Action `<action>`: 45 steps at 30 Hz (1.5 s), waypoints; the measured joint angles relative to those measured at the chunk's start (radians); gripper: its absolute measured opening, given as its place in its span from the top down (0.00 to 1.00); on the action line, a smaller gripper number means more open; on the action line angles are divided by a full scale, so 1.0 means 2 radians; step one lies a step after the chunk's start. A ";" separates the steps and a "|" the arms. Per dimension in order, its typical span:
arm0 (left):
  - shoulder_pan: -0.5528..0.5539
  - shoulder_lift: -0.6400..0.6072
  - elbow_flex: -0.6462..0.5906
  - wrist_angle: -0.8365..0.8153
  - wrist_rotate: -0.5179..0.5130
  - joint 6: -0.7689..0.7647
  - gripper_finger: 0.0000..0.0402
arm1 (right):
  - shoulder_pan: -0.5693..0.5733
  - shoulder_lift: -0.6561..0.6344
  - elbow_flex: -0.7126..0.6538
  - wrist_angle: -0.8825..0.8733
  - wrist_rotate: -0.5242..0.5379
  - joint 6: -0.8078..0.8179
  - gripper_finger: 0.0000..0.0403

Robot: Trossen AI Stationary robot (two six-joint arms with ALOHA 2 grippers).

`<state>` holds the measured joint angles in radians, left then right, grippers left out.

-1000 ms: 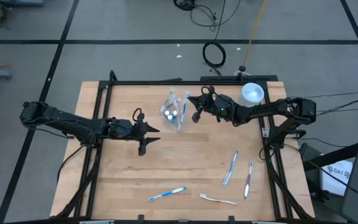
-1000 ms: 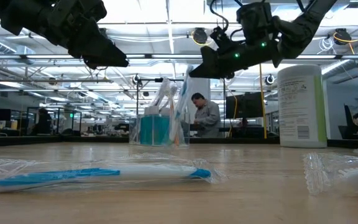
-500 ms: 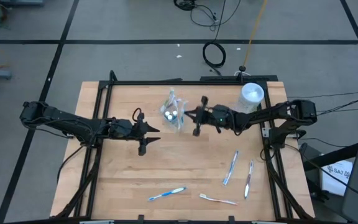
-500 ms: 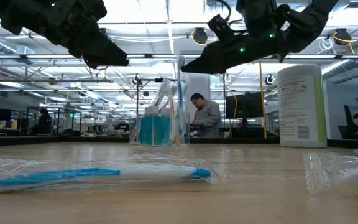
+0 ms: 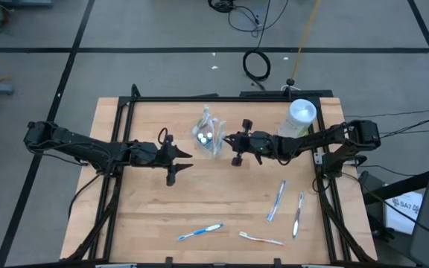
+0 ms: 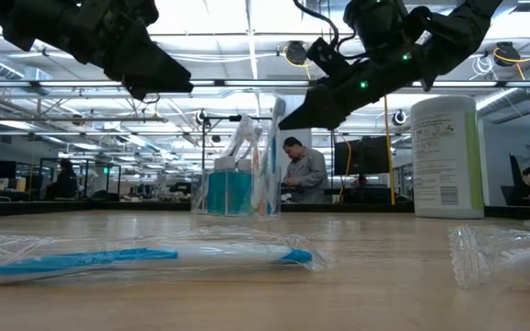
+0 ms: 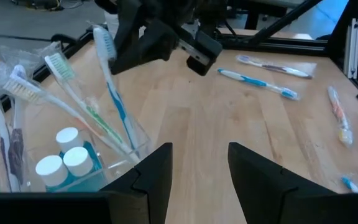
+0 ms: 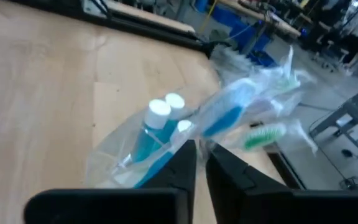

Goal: Pick & Place toothbrushing station
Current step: Put the middle blue toothbrush into the right section of the organizer, then put the left blue toothbrush into the left section of the organizer

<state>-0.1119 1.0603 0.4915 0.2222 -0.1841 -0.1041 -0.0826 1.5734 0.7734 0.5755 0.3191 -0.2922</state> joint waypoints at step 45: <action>-0.253 0.172 0.002 0.213 -0.055 -0.098 0.60 | 0.285 0.167 0.044 0.222 -0.042 0.173 0.54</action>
<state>-0.6179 1.4039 0.4961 0.6472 -0.2942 -0.3005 0.4867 1.9082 0.8615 1.0189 0.2348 0.0546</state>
